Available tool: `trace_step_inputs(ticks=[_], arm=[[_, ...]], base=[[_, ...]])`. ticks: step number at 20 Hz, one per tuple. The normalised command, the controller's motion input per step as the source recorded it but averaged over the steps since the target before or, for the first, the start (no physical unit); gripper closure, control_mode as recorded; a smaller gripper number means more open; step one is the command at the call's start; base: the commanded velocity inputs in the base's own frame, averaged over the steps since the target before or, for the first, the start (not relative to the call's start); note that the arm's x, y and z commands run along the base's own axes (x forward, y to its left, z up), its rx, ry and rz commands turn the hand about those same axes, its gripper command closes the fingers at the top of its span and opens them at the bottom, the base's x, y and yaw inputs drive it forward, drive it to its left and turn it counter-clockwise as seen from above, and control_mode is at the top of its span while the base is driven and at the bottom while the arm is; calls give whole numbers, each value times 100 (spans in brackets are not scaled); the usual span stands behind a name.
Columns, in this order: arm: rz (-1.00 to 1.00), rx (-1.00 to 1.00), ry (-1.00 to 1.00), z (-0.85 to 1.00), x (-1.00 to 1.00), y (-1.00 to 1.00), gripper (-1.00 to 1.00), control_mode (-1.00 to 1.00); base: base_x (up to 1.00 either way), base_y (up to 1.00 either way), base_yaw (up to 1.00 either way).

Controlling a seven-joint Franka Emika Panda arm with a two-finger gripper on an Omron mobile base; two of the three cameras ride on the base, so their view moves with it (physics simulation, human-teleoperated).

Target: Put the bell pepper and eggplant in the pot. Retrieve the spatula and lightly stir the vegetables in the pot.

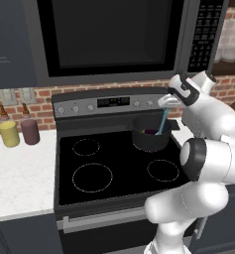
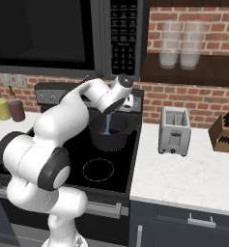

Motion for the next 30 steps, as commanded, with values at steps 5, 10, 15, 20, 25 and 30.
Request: trace_step_inputs(ticks=[5, 10, 15, 20, 25, 30], arm=[[6, 6, -3, 0, 9, 0, 100, -100], [10, 5, -22, 0, 0, -1, 100, -100], [7, 0, -34, -5, 0, -5, 100, -100], [2, -5, -29, -49, 0, -1, 100, -100], [0, -3, -5, -72, 12, 0, 100, -100], [0, 0, 0, -48, 29, 0, 100, -100]], base=[[0, 0, 0], [0, 0, 0], [0, 0, 0], [0, 0, 0], [0, 0, 0], [0, 0, 0]])
